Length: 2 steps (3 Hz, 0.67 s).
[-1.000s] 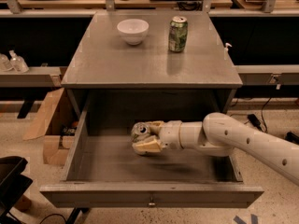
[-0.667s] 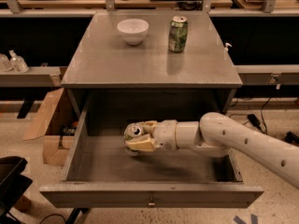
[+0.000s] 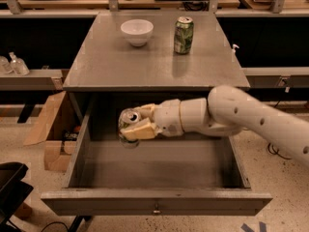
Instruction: Pick 7up can from top drawer and place on counter
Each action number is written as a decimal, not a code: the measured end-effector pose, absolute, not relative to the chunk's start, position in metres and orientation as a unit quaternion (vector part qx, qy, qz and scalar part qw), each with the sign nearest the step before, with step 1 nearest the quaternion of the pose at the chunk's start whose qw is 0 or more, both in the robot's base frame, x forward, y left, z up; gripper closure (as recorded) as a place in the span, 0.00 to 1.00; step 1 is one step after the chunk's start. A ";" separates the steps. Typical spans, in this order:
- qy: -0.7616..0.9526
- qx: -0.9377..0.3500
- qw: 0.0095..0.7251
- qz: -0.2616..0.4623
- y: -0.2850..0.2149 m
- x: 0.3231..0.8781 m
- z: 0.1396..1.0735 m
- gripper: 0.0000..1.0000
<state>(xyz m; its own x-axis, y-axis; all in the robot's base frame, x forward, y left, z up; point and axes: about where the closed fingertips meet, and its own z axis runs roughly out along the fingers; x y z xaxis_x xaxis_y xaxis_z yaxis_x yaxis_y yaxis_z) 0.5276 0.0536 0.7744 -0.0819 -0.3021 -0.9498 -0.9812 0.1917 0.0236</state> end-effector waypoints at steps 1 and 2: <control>0.634 -0.569 0.409 0.327 0.054 0.565 0.863 1.00; 0.662 -0.573 0.379 0.299 0.059 0.612 0.902 1.00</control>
Offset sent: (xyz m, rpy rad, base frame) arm 0.1711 0.0413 0.2416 -0.2845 -0.0277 -0.0336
